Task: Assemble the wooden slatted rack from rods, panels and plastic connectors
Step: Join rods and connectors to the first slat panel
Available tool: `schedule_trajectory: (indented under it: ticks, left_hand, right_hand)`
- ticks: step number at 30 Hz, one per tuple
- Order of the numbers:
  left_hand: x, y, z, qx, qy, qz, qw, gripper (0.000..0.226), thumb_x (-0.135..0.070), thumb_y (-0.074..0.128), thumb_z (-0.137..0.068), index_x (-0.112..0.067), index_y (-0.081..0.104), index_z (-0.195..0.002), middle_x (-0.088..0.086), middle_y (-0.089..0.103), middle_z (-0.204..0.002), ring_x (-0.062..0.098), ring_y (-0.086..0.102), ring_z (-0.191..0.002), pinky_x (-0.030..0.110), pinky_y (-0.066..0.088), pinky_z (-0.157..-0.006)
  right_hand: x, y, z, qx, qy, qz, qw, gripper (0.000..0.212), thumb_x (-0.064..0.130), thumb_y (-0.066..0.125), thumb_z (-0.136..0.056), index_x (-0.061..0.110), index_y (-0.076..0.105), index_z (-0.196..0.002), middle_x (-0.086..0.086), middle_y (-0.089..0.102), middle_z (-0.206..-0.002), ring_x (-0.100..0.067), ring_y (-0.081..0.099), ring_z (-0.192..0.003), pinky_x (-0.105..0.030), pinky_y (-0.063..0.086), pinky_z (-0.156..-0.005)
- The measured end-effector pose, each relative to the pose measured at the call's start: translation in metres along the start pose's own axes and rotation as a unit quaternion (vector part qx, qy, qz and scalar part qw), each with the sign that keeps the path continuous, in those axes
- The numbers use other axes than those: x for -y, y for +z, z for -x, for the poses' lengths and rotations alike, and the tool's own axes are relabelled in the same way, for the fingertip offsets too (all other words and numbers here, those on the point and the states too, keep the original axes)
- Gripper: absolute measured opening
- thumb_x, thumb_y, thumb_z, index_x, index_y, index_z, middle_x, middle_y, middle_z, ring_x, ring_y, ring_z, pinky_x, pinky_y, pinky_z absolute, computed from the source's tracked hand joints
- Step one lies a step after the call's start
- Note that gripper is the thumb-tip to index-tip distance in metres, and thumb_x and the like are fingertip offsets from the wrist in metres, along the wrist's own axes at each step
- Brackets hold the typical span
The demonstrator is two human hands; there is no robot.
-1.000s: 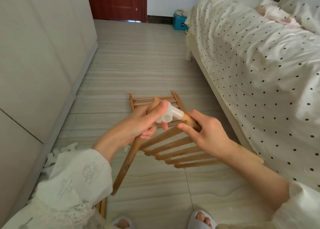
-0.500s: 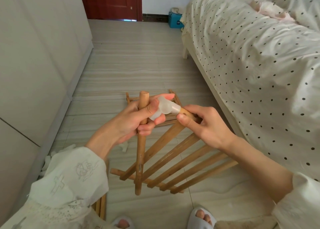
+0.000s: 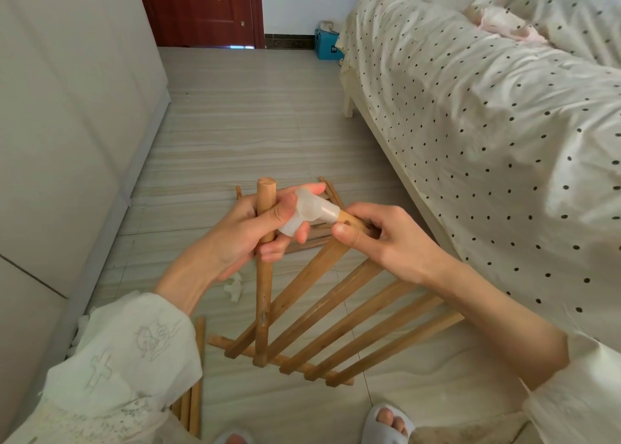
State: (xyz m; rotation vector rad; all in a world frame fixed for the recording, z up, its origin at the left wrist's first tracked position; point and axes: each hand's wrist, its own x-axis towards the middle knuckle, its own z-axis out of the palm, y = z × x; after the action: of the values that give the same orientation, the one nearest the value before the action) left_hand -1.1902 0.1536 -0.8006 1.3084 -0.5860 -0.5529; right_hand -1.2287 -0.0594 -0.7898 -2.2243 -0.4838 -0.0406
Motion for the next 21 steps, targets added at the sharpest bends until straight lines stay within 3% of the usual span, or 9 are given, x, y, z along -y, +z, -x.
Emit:
schedule_trajectory:
  ticks: [2,4,7,11,13,15,17,19,21]
  left_hand:
    - [-0.002,0.002,0.002,-0.013,0.007,-0.101,0.995,0.053,-0.048,0.065,-0.082,-0.04,0.047,-0.131,-0.007,0.065,-0.075,0.003,0.036,-0.046,0.022,0.038,-0.05]
    - [-0.004,0.004,0.003,-0.049,0.034,-0.212,0.975,0.047,-0.04,0.065,-0.085,-0.048,0.047,-0.127,-0.019,0.065,-0.088,-0.001,0.047,-0.054,0.016,0.042,-0.061]
    - [-0.006,0.004,0.001,-0.091,0.113,-0.347,0.926,0.035,-0.047,0.062,-0.082,-0.052,0.056,-0.117,-0.026,0.056,-0.117,-0.011,0.053,-0.101,0.005,0.037,-0.087]
    - [0.001,0.007,-0.002,-0.04,0.141,-0.393,0.908,0.044,-0.053,0.052,-0.086,-0.037,0.051,-0.127,-0.02,0.049,-0.135,0.0,0.044,-0.128,0.018,0.031,-0.108]
    - [0.005,0.01,-0.005,-0.047,0.137,-0.405,0.903,0.042,-0.052,0.053,-0.085,-0.037,0.052,-0.124,-0.024,0.053,-0.128,-0.001,0.047,-0.123,0.018,0.033,-0.106]
    - [0.007,0.01,-0.007,-0.067,0.131,-0.409,0.901,0.038,-0.049,0.055,-0.082,-0.04,0.054,-0.119,-0.032,0.055,-0.118,-0.006,0.05,-0.117,0.013,0.034,-0.102]
    - [0.007,0.01,-0.009,-0.091,0.132,-0.409,0.898,0.033,-0.046,0.053,-0.083,-0.041,0.055,-0.115,-0.038,0.057,-0.109,-0.008,0.054,-0.109,0.01,0.037,-0.095]
    - [0.007,0.011,-0.009,-0.123,0.131,-0.4,0.899,0.023,-0.047,0.052,-0.083,-0.041,0.062,-0.102,-0.031,0.063,-0.101,-0.001,0.061,-0.094,0.013,0.044,-0.082]
    - [0.007,0.014,-0.01,-0.162,0.129,-0.396,0.895,0.016,-0.049,0.05,-0.082,-0.045,0.061,-0.093,-0.01,0.068,-0.091,0.015,0.063,-0.078,0.027,0.048,-0.072]
  right_hand:
    - [-0.004,-0.001,0.002,0.001,0.01,0.02,1.0,0.039,0.051,0.053,-0.086,0.018,0.047,-0.065,0.012,0.033,-0.054,-0.006,0.032,-0.051,-0.019,0.026,-0.052]
    - [-0.007,-0.001,0.003,0.002,0.024,0.022,0.999,0.041,0.052,0.05,-0.082,0.014,0.046,-0.067,0.011,0.033,-0.056,-0.006,0.032,-0.05,-0.021,0.027,-0.052]
    - [-0.007,-0.001,0.003,0.044,0.034,-0.01,0.998,0.032,0.042,0.055,-0.087,0.019,0.046,-0.066,0.013,0.033,-0.054,-0.004,0.032,-0.048,-0.018,0.026,-0.05]
    - [-0.007,-0.005,0.002,0.102,0.085,-0.095,0.987,0.027,0.024,0.061,-0.089,0.021,0.047,-0.066,0.014,0.035,-0.053,-0.001,0.032,-0.047,-0.014,0.027,-0.049]
    - [-0.01,-0.005,0.002,0.134,0.103,-0.125,0.978,0.021,0.018,0.064,-0.087,0.016,0.051,-0.072,0.013,0.044,-0.051,-0.001,0.041,-0.05,-0.013,0.035,-0.053]
    - [-0.015,-0.002,0.002,0.157,0.116,-0.156,0.968,0.012,0.012,0.065,-0.086,0.01,0.053,-0.083,0.008,0.05,-0.057,-0.01,0.051,-0.057,-0.023,0.048,-0.062]
    - [-0.017,0.003,0.002,0.158,0.121,-0.171,0.965,0.013,0.007,0.064,-0.086,0.001,0.054,-0.09,-0.003,0.045,-0.067,-0.018,0.05,-0.062,-0.023,0.053,-0.063]
    - [-0.016,0.007,0.001,0.133,0.109,-0.15,0.974,0.018,0.01,0.065,-0.086,-0.003,0.053,-0.089,-0.004,0.039,-0.069,-0.019,0.045,-0.064,-0.023,0.051,-0.06]
    - [-0.014,0.01,0.001,0.107,0.095,-0.133,0.981,0.02,0.016,0.067,-0.086,0.006,0.052,-0.078,0.008,0.035,-0.06,-0.012,0.039,-0.058,-0.033,0.044,-0.059]
